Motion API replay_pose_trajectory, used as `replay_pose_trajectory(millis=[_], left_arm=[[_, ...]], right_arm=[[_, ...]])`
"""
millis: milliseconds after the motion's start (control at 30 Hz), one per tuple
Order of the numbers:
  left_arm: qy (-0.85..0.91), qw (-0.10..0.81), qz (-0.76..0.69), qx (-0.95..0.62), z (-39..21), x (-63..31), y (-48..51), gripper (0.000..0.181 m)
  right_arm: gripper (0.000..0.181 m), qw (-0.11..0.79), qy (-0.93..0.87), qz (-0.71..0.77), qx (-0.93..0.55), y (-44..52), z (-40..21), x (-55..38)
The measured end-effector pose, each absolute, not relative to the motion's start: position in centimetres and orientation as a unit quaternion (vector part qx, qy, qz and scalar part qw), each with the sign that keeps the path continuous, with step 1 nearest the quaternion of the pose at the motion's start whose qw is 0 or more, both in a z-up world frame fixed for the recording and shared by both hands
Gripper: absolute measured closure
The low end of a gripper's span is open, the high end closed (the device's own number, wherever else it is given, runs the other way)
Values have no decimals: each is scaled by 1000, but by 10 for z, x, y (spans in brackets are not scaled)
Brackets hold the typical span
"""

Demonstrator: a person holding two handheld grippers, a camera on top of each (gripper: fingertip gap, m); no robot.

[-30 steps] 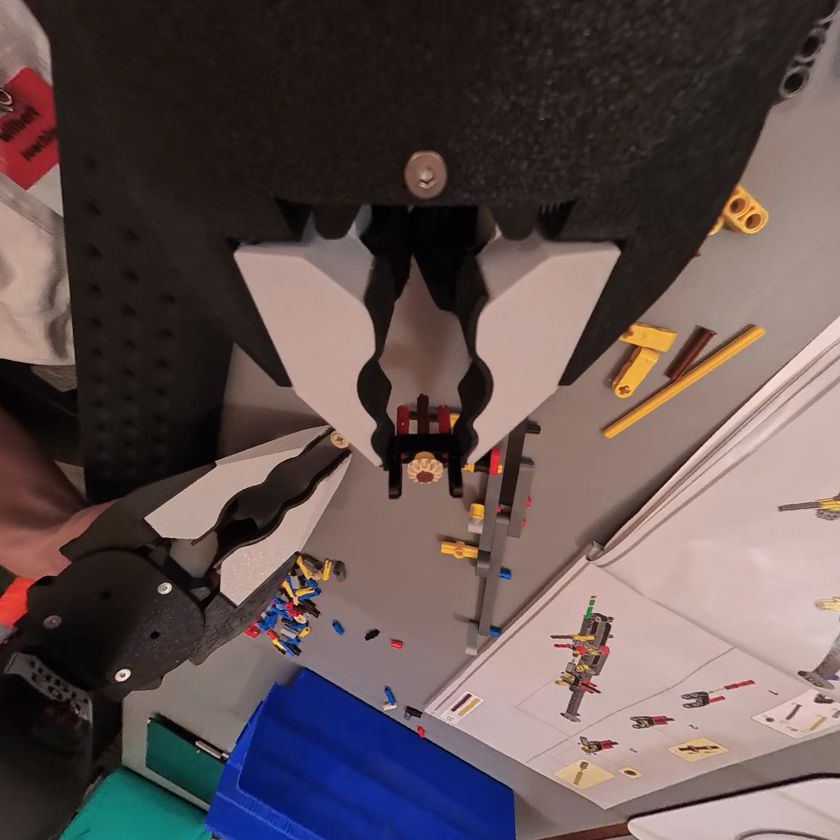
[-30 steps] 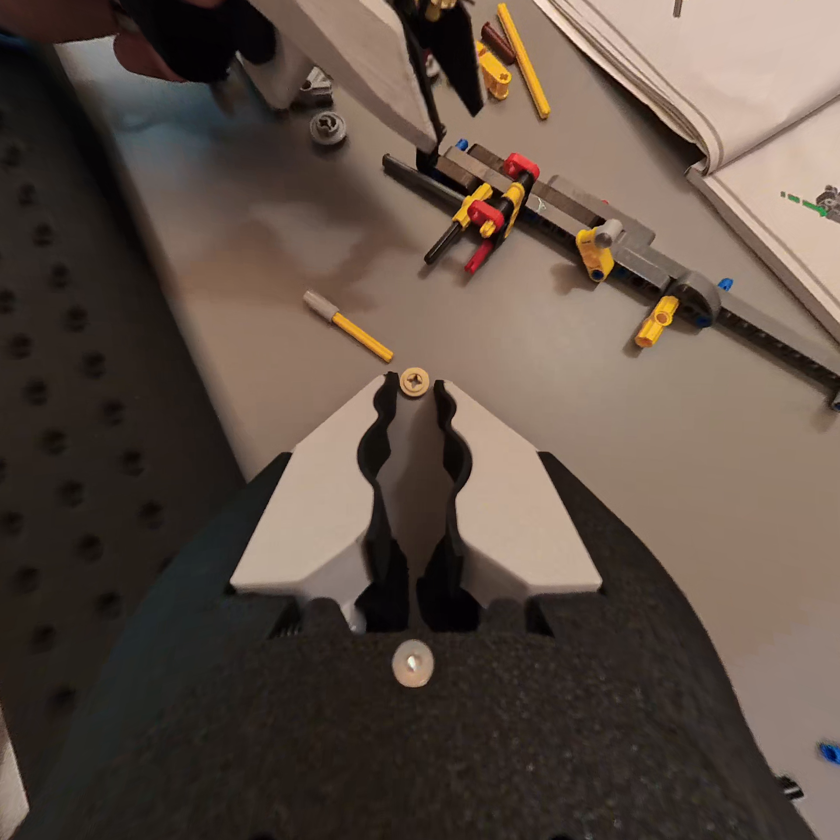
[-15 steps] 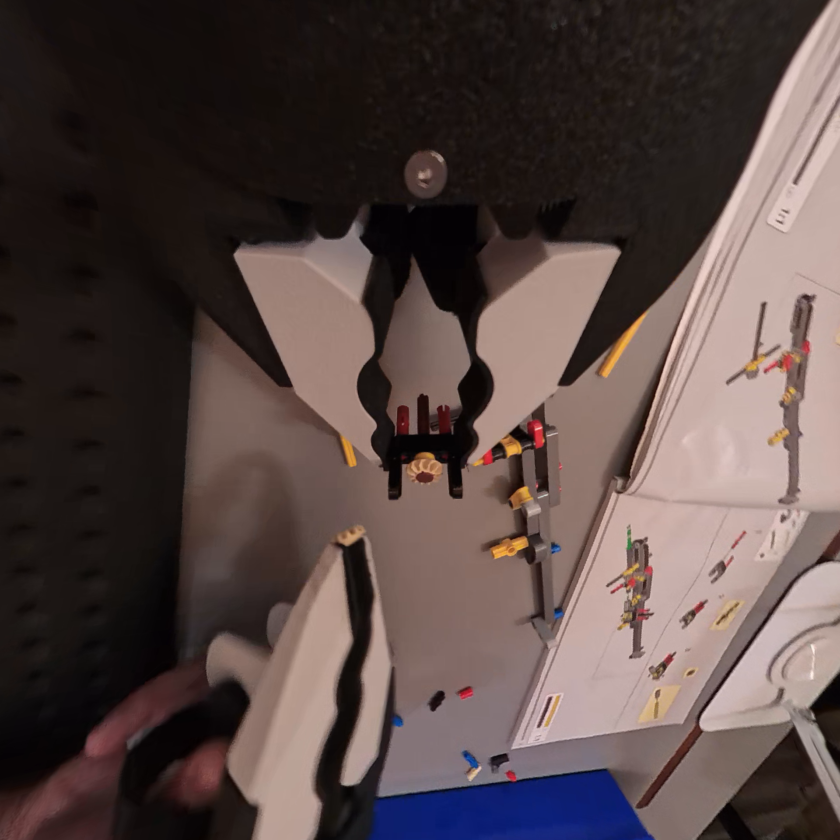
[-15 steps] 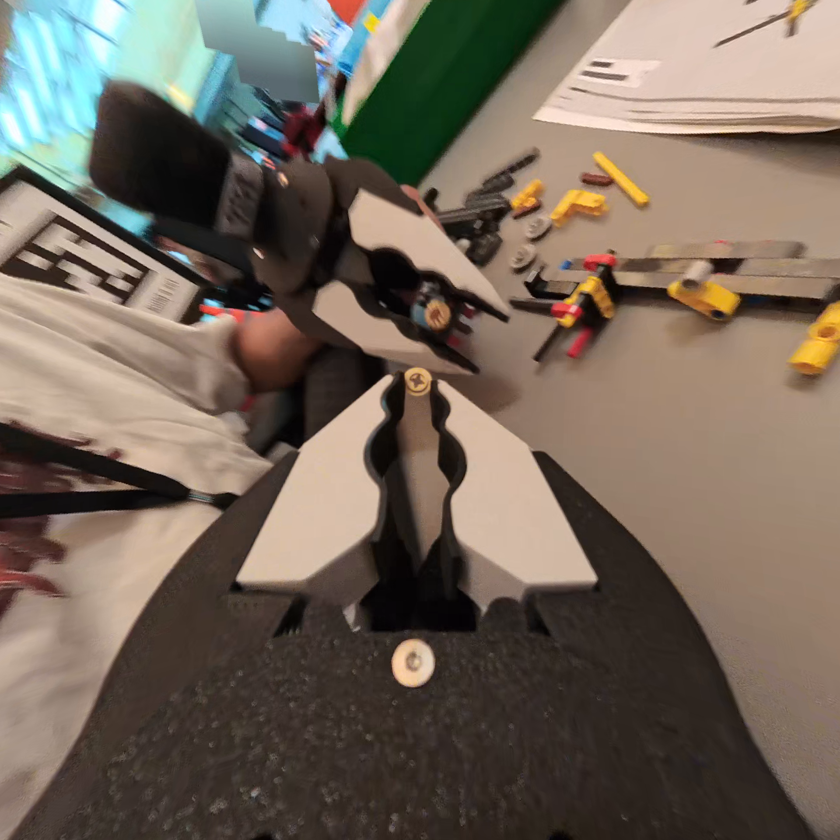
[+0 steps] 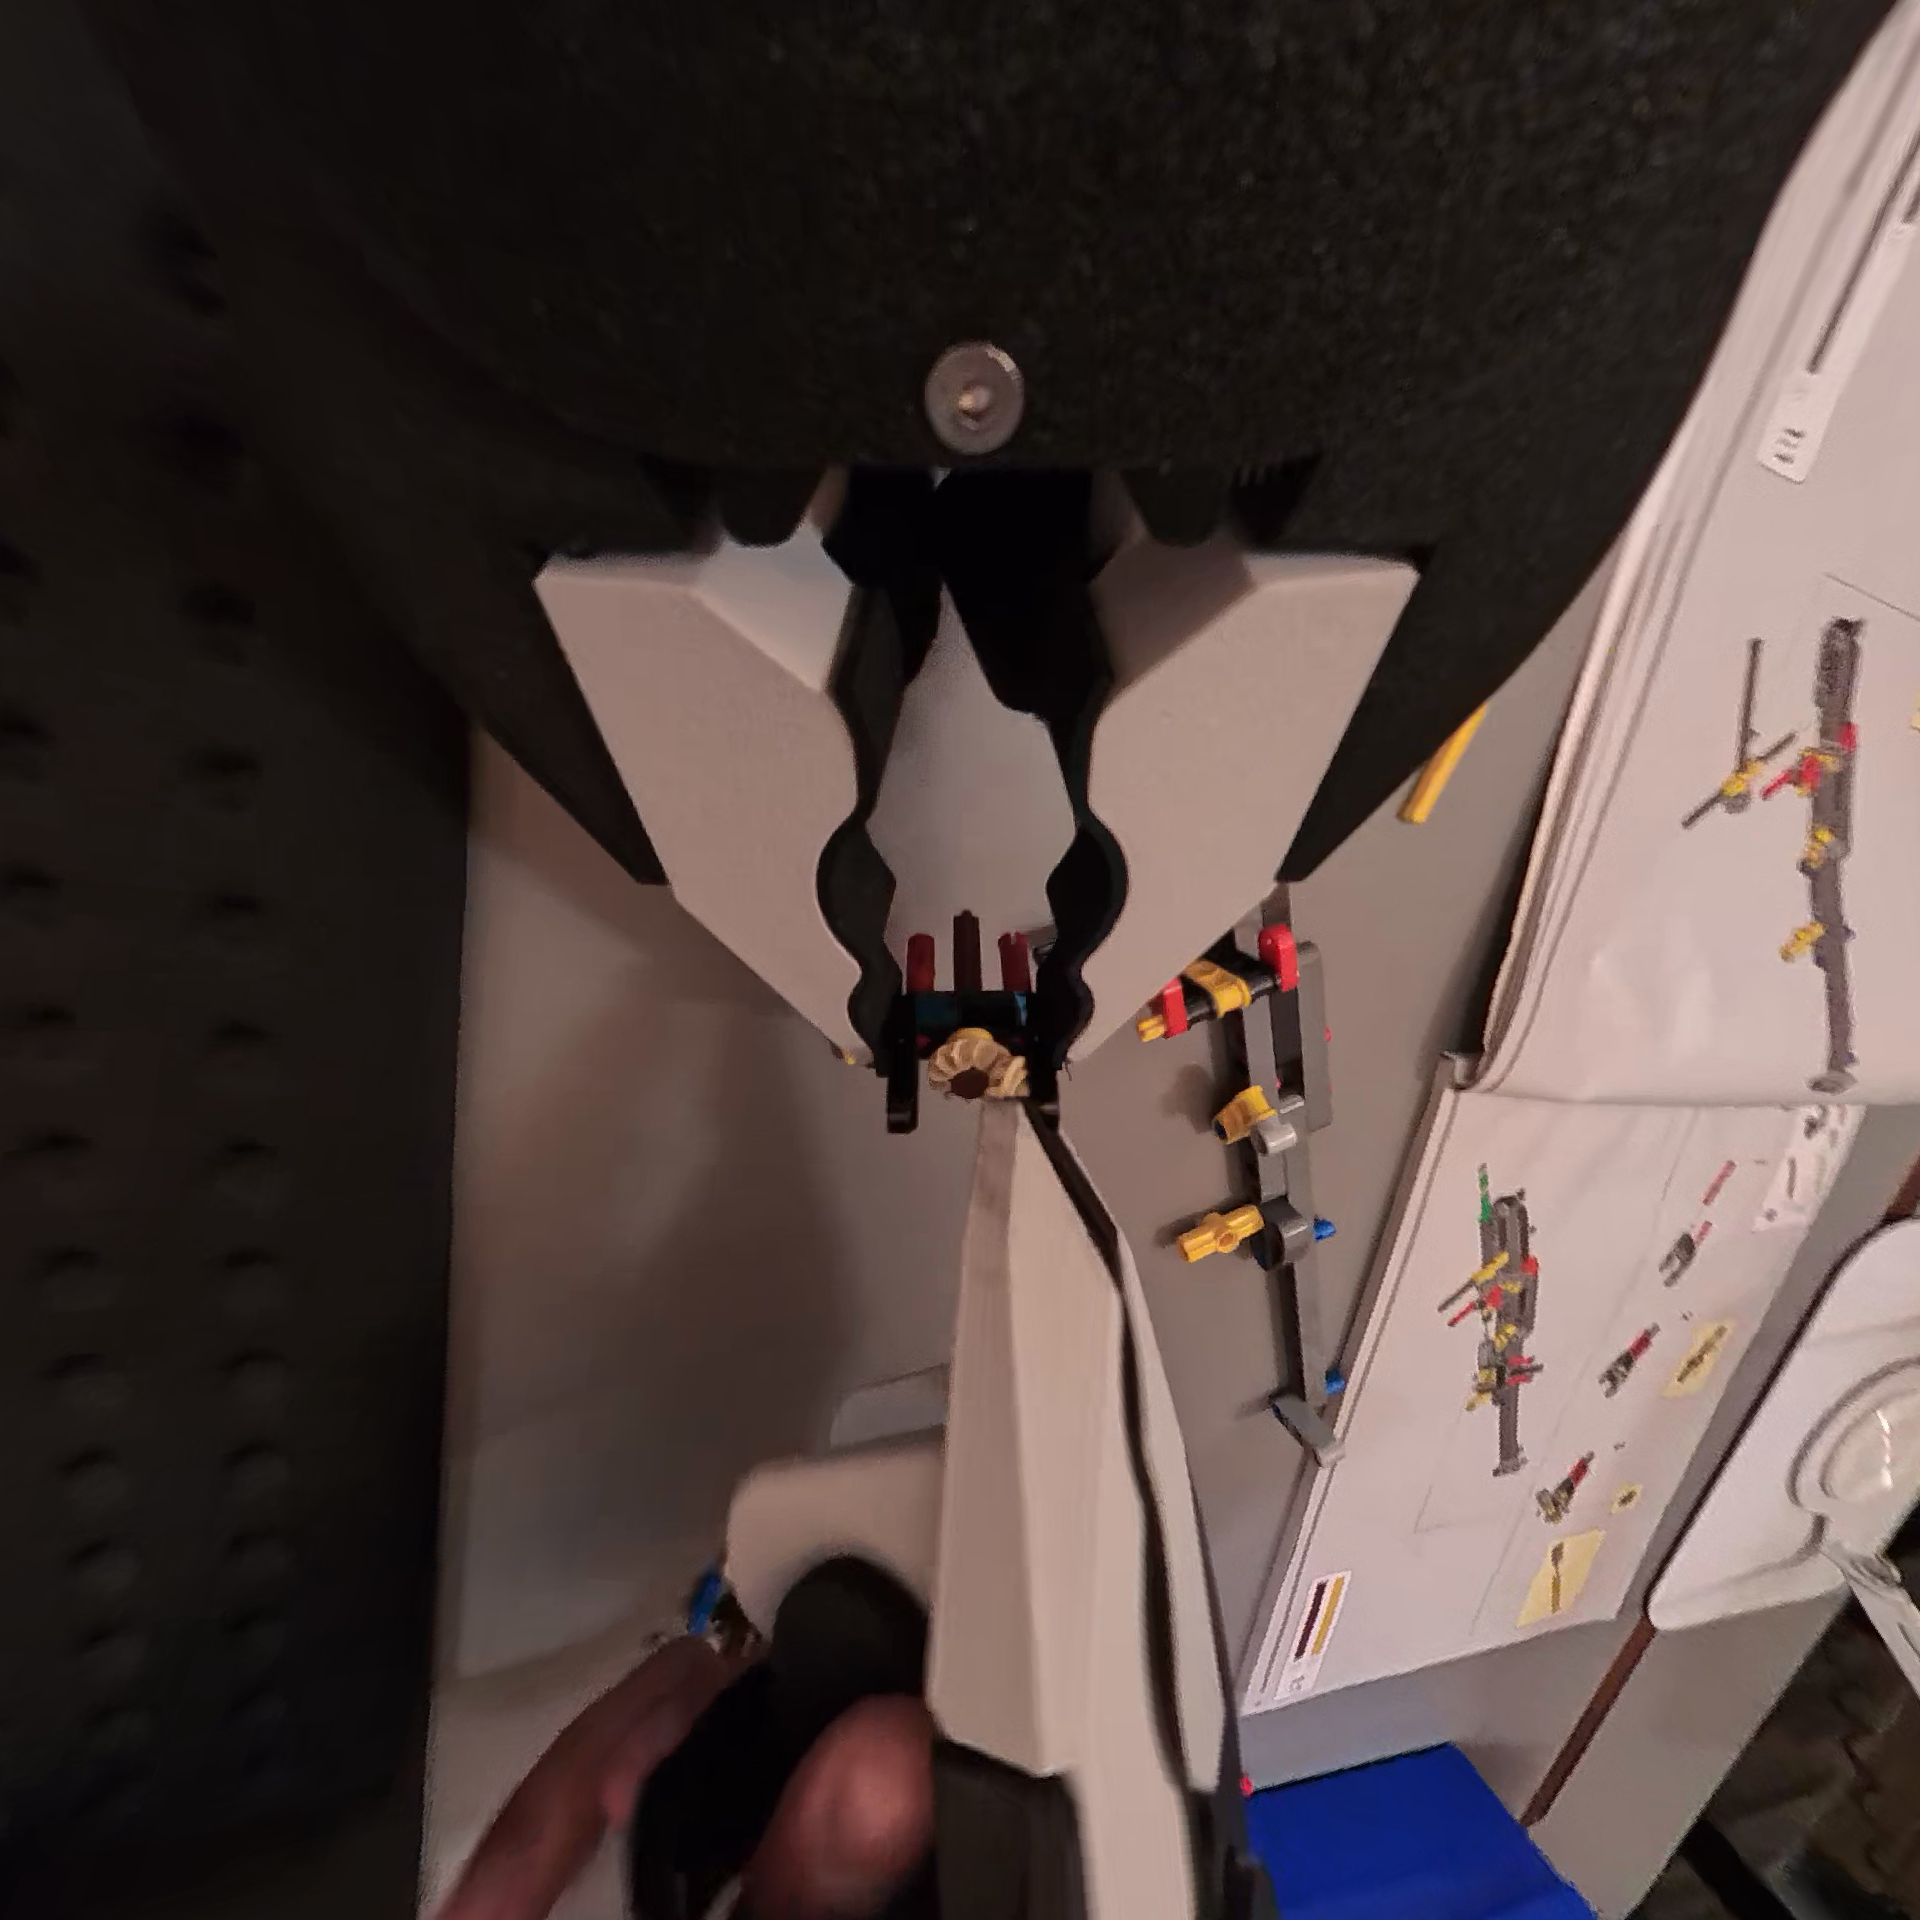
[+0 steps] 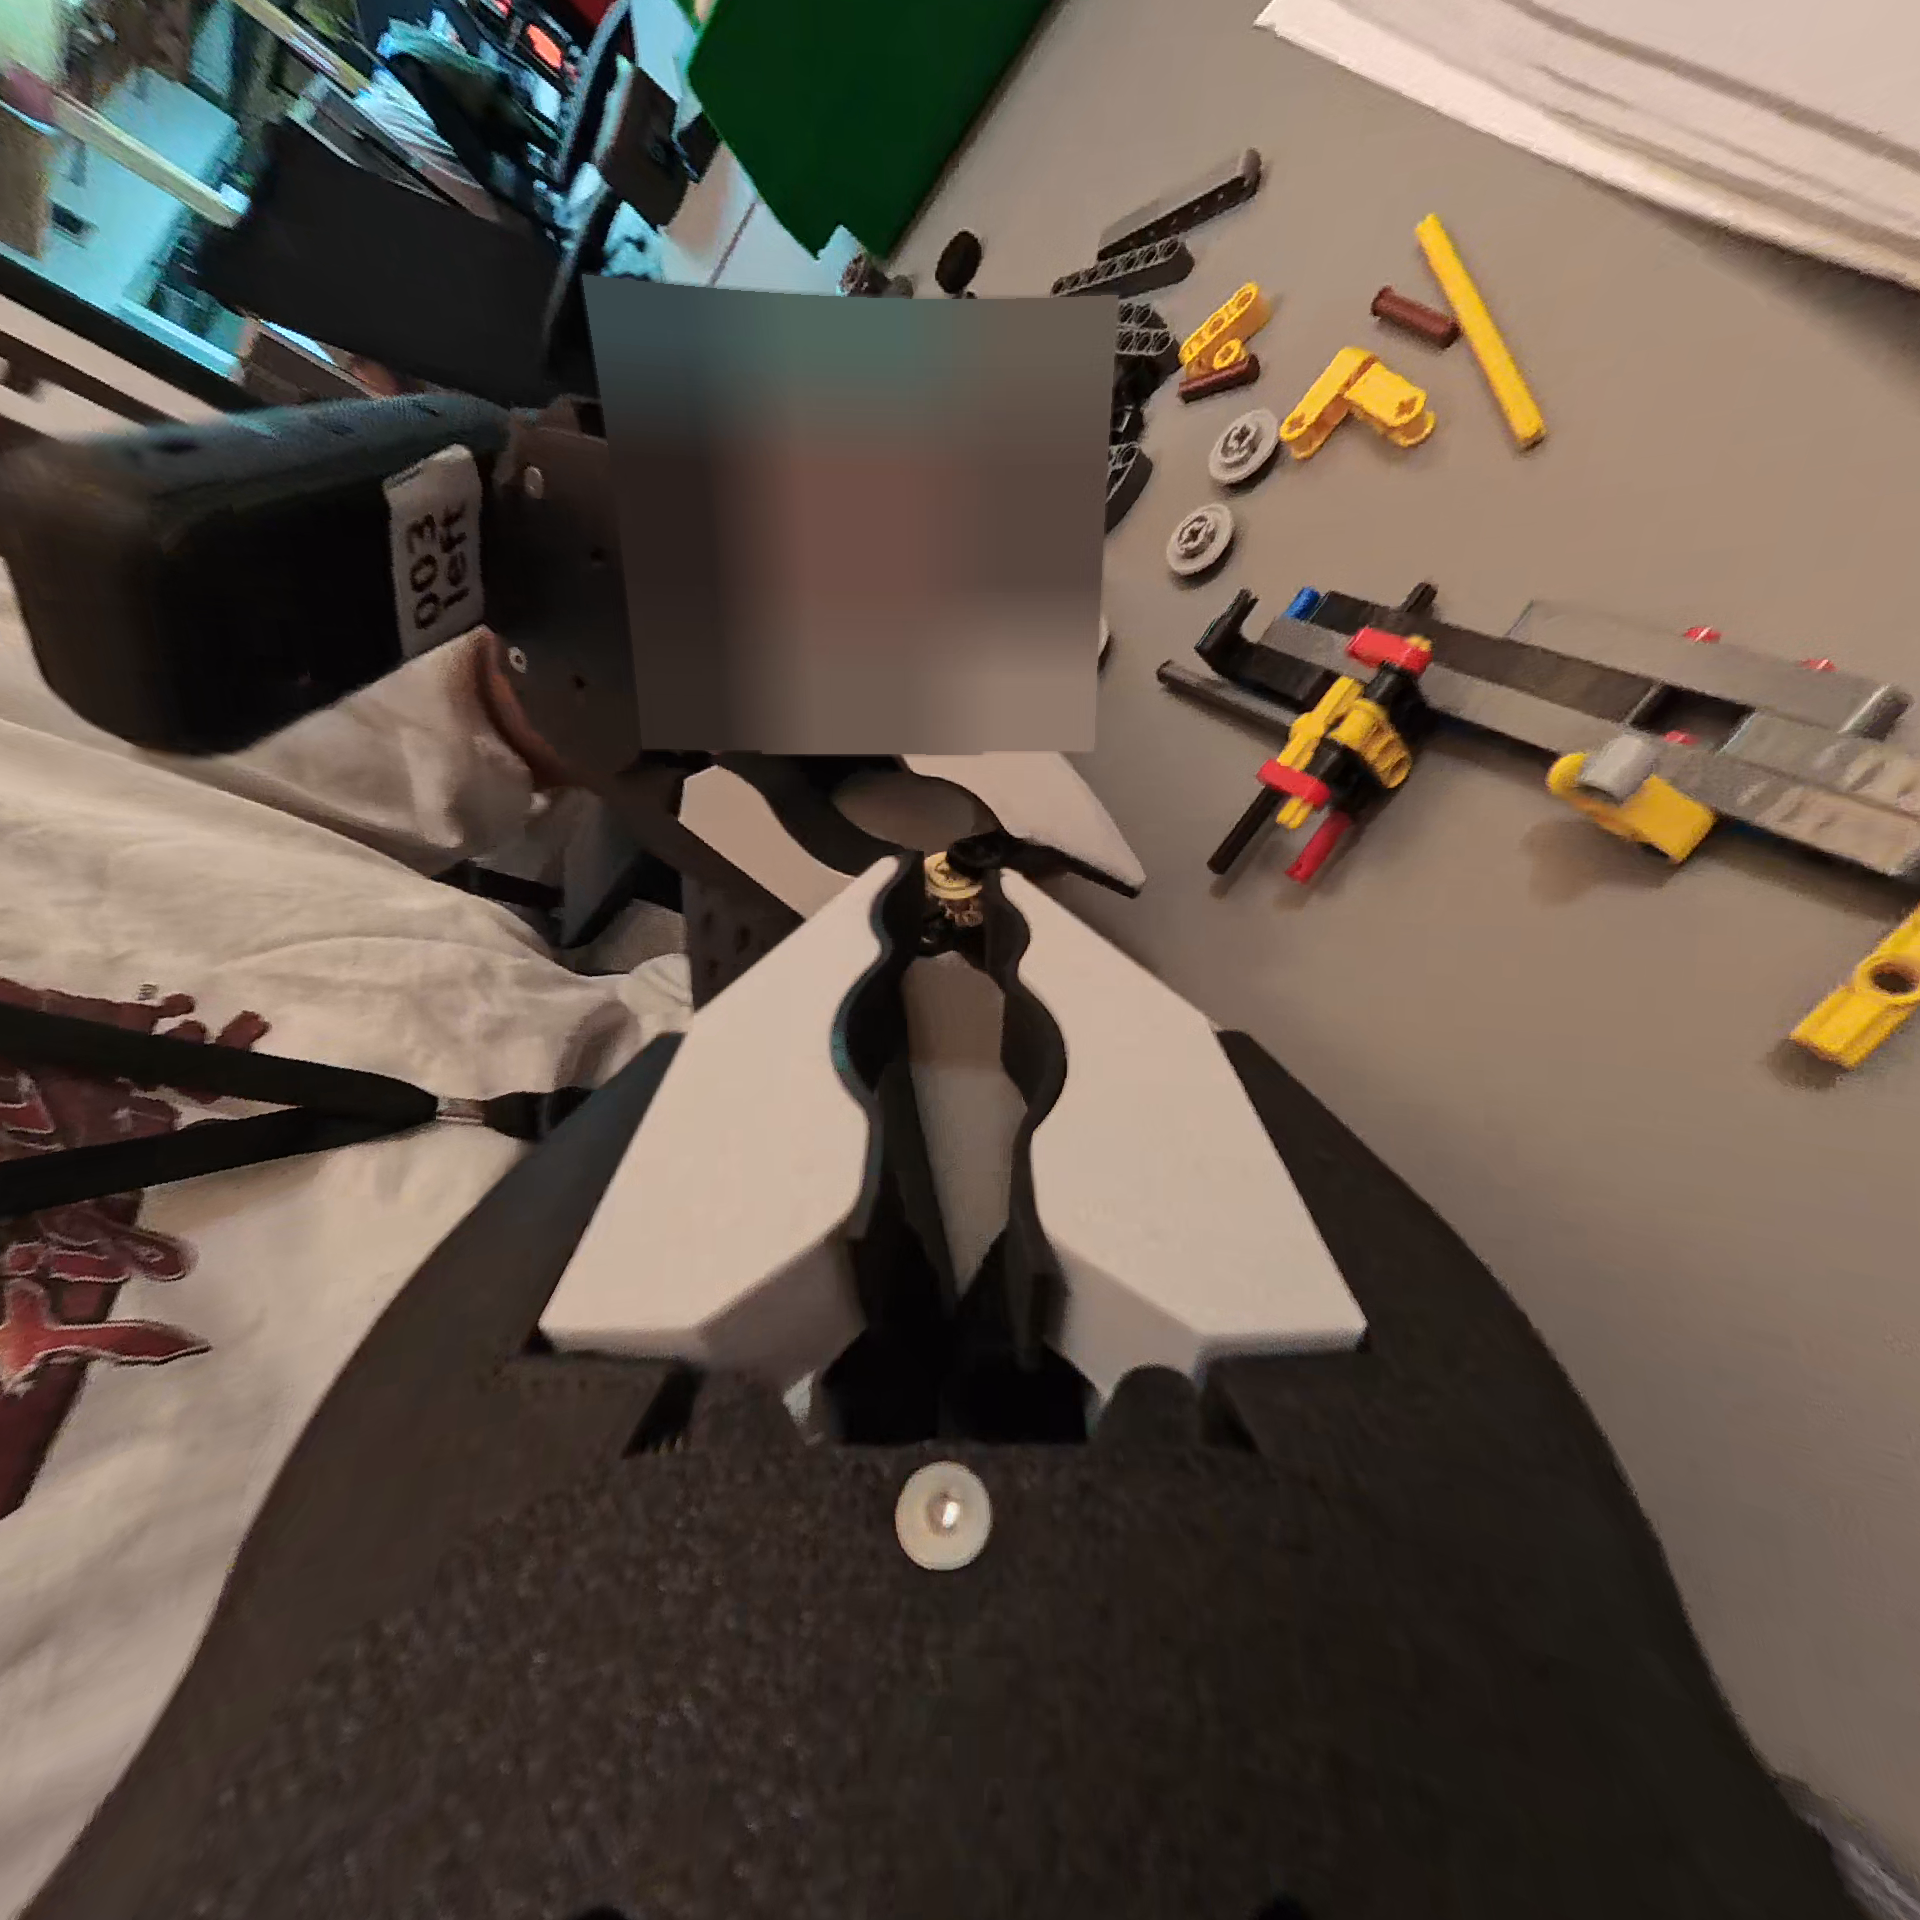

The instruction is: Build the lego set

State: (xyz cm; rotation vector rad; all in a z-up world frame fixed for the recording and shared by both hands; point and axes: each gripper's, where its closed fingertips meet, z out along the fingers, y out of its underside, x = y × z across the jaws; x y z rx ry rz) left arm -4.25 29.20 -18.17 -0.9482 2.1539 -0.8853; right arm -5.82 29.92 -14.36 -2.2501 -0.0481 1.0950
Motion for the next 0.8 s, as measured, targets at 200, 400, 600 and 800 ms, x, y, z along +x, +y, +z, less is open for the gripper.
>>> replay_pose_trajectory(millis=[200,400,600,800], left_arm=[[775,262,-392,-422,-174,-39,300,157],[777,276,-388,-412,-171,-39,301,157],[776,268,-394,-414,-172,-39,299,157],[765,278,-371,-446,-175,-38,322,158]], right_arm=[[171,361,-39,310,-879,312,-140,-51],[172,372,-21,325,-869,317,-137,-49],[174,381,-21,325,-865,320,-137,-49],[167,418,-32,289,-861,314,-131,-28]])
